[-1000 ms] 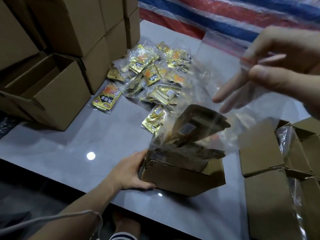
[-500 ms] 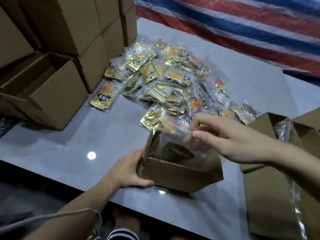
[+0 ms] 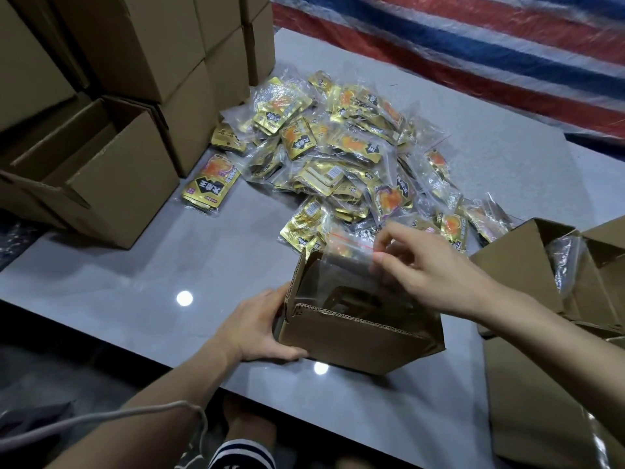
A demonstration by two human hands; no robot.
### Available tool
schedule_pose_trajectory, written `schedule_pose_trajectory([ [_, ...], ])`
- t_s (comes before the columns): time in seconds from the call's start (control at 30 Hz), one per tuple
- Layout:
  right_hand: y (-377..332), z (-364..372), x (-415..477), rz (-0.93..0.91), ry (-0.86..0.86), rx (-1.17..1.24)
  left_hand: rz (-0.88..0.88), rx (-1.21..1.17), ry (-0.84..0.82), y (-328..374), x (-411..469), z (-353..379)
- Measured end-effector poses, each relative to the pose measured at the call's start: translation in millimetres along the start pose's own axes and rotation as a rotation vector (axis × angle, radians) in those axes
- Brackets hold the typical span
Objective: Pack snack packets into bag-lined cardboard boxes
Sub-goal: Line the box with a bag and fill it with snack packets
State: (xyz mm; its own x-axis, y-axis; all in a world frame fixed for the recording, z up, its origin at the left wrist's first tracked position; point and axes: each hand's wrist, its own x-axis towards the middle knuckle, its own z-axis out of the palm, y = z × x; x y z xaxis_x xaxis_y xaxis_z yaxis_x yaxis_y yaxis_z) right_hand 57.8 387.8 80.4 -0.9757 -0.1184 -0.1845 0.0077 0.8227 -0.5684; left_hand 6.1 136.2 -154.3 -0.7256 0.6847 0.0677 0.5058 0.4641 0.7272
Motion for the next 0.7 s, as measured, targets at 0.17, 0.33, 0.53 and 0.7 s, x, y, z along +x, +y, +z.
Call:
schedule_pose_trajectory([
  [0.17,-1,17,-8,0.013,-0.234,0.06,-0.004,-0.014,0.006,0,-1,-1],
  [0.33,-2,23,-9,0.008,-0.284,0.065,-0.007,-0.013,0.002,0,0,0],
  [0.53,5,35,1,0.05,-0.243,-0.145,-0.017,-0.011,-0.001,0,0,0],
  [0.7,12,57,6,0.184,-0.255,-0.058,-0.002,-0.016,0.034,0,-1,1],
])
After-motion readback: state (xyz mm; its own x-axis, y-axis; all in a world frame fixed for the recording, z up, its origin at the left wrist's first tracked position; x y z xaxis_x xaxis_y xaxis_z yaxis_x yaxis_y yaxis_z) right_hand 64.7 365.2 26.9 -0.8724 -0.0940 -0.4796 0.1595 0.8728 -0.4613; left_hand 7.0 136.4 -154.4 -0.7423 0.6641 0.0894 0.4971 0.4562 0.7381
